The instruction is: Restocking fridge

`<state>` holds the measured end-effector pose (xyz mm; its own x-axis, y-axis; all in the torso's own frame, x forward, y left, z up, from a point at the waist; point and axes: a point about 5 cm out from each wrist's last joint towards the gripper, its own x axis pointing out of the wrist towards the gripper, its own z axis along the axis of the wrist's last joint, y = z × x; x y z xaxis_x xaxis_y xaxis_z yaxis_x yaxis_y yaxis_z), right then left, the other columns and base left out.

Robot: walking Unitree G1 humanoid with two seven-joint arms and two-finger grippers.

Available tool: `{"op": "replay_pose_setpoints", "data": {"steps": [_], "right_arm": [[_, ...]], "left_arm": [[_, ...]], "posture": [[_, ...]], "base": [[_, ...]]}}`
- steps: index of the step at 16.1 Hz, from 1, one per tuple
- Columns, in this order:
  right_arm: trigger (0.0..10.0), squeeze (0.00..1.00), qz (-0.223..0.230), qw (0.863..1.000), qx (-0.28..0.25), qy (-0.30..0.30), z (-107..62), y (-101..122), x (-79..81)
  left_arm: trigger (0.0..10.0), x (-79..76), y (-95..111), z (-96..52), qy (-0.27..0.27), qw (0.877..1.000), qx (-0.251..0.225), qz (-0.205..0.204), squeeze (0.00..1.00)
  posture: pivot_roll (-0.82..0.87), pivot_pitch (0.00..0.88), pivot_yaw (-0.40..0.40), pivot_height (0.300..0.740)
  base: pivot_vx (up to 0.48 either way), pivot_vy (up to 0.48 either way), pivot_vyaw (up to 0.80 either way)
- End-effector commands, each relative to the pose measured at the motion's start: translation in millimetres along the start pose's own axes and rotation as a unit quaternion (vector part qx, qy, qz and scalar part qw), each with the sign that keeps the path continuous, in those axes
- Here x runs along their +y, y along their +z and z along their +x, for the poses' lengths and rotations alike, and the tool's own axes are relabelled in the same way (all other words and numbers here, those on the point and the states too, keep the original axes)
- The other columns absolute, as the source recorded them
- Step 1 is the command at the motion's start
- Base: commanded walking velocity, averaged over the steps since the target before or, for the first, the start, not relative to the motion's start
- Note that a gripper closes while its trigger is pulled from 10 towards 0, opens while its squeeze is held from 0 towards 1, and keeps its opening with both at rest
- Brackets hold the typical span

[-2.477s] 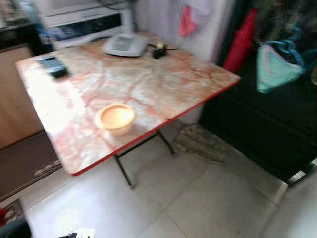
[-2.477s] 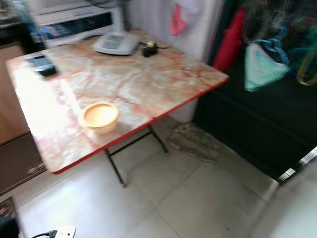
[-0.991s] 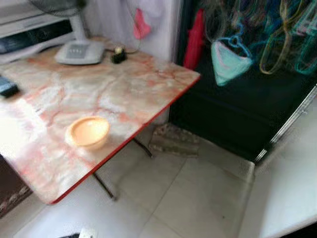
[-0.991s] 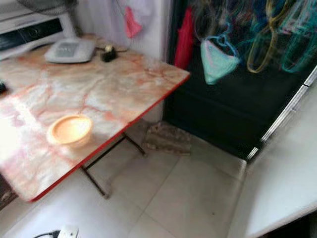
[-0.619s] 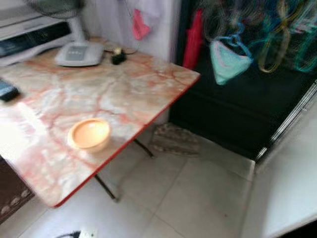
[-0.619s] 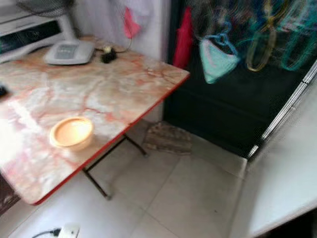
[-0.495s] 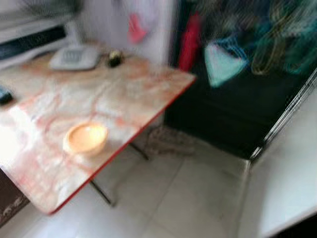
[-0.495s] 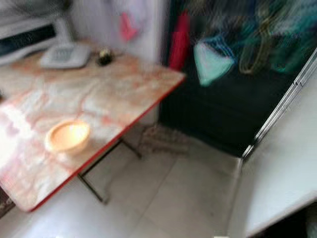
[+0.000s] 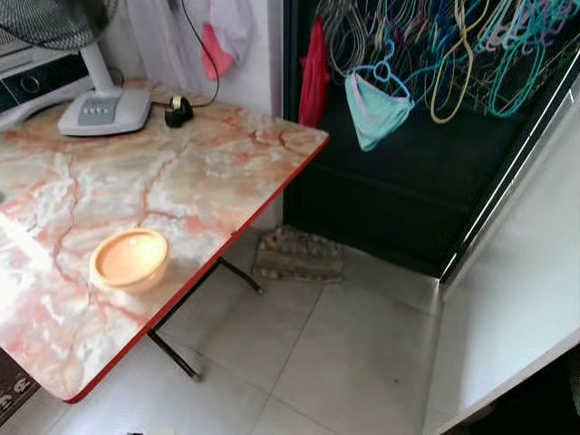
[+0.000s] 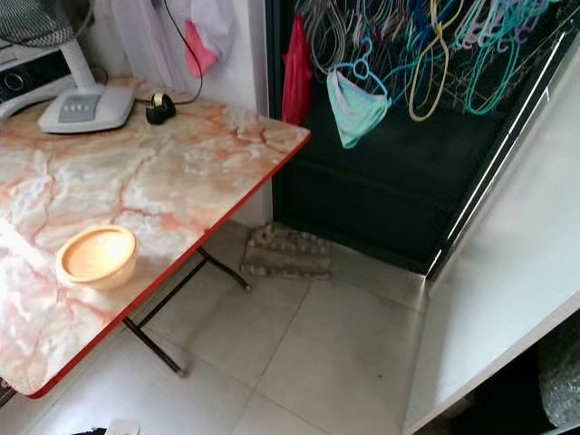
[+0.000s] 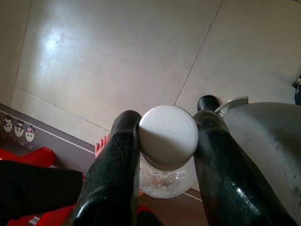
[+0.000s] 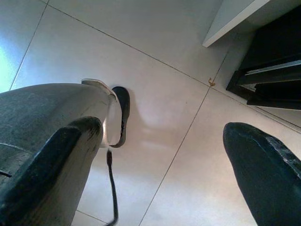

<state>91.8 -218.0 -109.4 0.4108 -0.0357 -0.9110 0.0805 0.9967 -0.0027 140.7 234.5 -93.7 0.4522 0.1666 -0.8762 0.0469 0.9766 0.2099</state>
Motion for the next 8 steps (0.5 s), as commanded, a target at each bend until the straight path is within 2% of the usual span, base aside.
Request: {"op": "replay_pose_setpoints", "data": {"steps": [1, 2, 8], "right_arm": [[10.0, 0.00, 0.004, 1.000, 0.003, 0.001, 0.1, -1.7, 2.0], [10.0, 0.00, 0.006, 1.000, 0.003, 0.001, 0.1, -1.8, 2.0], [10.0, 0.00, 0.004, 1.000, 0.002, 0.000, 0.0, -0.8, 0.6]], "left_arm": [[10.0, 0.4, -4.4, -0.6, -0.003, 1.000, 0.007, 0.000, 0.00], [10.0, 0.6, -4.3, -0.6, -0.003, 1.000, 0.007, 0.001, 0.00], [10.0, -0.5, -3.4, -0.4, -0.006, 1.000, 0.007, 0.004, 0.00]], "posture": [[0.08, 0.000, -0.004, 0.740], [0.08, 0.000, -0.002, 0.740], [0.08, 0.000, -0.010, 0.740]], "base": [[0.000, -0.285, 0.00], [0.000, 0.330, -0.80], [0.000, 0.049, 0.00]]}}
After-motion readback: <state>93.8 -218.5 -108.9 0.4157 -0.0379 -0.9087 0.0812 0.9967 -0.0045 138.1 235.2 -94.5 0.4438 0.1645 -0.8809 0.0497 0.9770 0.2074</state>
